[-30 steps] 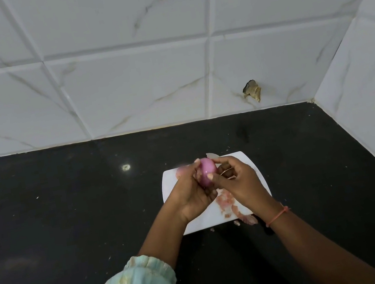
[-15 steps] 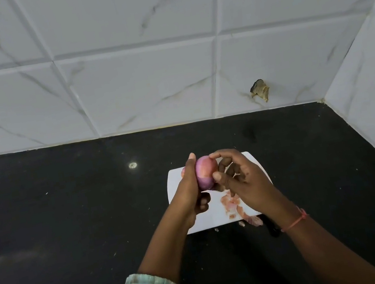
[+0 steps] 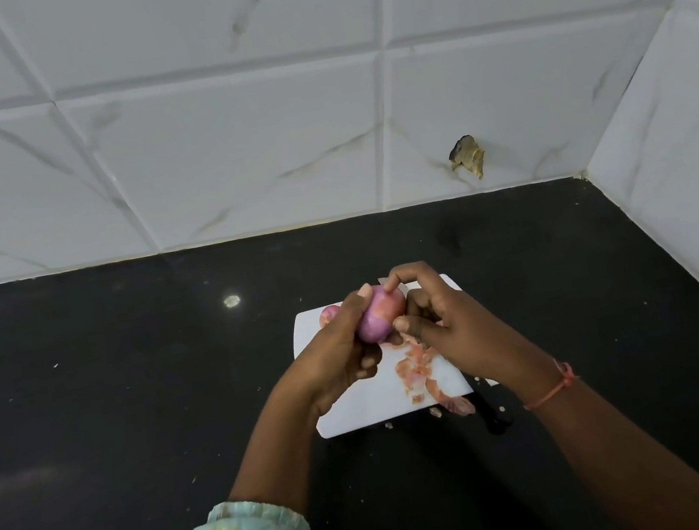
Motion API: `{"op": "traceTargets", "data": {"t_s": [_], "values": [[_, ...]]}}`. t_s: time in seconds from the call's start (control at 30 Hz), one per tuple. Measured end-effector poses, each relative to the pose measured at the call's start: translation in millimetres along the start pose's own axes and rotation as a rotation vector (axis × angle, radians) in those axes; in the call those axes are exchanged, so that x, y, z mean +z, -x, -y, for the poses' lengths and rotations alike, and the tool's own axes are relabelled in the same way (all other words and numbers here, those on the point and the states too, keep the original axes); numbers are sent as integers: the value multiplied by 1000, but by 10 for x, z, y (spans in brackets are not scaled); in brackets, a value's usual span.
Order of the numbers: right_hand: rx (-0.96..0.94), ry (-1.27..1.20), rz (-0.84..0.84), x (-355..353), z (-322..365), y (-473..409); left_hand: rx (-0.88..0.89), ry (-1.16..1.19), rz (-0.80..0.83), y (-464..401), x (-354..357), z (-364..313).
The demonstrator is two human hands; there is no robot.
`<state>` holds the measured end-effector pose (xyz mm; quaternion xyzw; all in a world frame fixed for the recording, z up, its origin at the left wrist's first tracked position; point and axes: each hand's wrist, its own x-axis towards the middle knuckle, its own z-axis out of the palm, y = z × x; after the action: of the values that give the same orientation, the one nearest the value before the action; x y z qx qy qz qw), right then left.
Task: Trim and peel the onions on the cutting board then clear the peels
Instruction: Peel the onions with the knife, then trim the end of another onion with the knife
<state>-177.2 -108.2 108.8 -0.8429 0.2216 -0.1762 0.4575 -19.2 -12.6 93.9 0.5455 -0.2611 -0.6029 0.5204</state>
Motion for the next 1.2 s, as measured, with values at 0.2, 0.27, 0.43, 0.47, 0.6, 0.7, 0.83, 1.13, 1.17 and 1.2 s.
{"op": "traceTargets", "data": {"t_s": [0.2,0.27,0.43,0.47,0.6,0.7,0.83,1.13,1.17,1.2], "values": [[24,-19,1,9,1,15,-15,-64,0,-57,-24,101],[34,-40,-6,27,-20,10,-24,-58,4,-67,-27,103],[89,-70,37,22,-59,-4,-29,-102,-32,-75,-45,153],[93,-70,37,23,-70,-7,-33,-100,-36,-70,-37,169],[143,-113,-31,52,-182,-28,-48,-98,-65,-121,-2,310],[349,33,-243,45,-422,34,-82,-108,-126,-178,-18,471],[678,586,-146,67,-875,259,-161,52,-240,-244,-13,619],[699,539,-187,152,-1006,355,-61,-83,-409,-306,-42,830],[707,516,-190,134,-1003,368,-53,-119,-421,-295,-38,832],[701,477,-199,125,-980,386,-37,-151,-424,-274,-19,826]]}}
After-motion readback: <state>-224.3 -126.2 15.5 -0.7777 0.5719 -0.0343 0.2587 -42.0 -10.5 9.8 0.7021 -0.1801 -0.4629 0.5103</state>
